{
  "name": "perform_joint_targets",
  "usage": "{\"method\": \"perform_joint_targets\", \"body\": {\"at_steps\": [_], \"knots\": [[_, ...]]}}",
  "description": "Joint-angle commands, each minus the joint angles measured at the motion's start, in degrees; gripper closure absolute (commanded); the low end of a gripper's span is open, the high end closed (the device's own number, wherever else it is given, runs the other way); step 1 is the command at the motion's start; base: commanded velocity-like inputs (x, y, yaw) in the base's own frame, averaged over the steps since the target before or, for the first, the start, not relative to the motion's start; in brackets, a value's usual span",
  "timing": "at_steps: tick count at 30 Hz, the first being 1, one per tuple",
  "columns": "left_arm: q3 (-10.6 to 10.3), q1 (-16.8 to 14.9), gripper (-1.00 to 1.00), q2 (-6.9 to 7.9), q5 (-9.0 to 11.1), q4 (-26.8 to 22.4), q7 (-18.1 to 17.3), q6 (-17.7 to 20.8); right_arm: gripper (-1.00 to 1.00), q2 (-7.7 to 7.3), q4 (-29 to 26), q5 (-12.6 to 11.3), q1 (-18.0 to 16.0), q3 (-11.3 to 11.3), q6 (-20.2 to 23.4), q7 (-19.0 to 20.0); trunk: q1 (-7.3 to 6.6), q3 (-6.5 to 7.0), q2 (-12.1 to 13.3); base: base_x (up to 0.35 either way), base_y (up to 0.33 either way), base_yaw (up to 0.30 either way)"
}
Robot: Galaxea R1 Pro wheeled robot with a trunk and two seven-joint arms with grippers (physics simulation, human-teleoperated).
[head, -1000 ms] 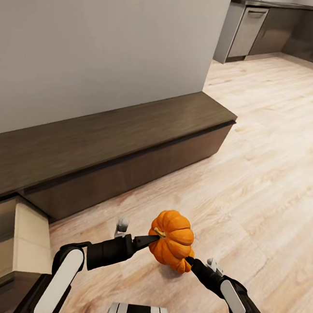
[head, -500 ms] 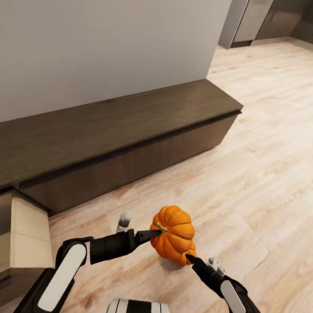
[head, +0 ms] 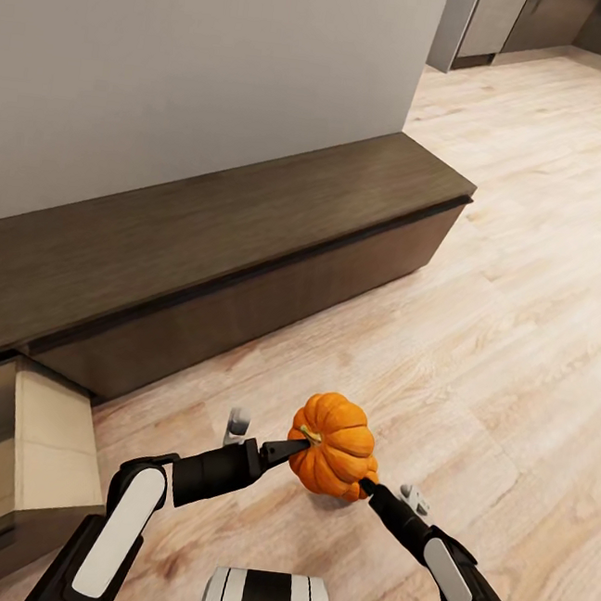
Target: Place each of the two pumpkins and all three candles from the living room inside a cabinet in the living room (use any cabinet), then make sure every cabinet is closed, and position the cauldron so it is next to a table in the living room.
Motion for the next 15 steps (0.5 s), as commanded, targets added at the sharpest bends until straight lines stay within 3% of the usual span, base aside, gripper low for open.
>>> {"method": "perform_joint_targets", "body": {"at_steps": [1, 15], "knots": [[0.0, 0.0, 1.00, -0.02, -0.2, 0.0, -0.2, 0.3, -1.00, -0.06, 0.0, -0.5, 0.0, 0.2, -0.5, 0.3, -0.01, -0.03, 0.0, 0.000, 0.000, 0.000], [0.0, 0.0, 1.00, -0.01, -0.2, -0.1, -0.2, 0.2, -1.00, -0.45, 0.0, -0.6, 0.0, -0.1, -3.0, 0.5, -0.01, -0.03, 0.0, 0.002, 0.000, 0.000]]}}
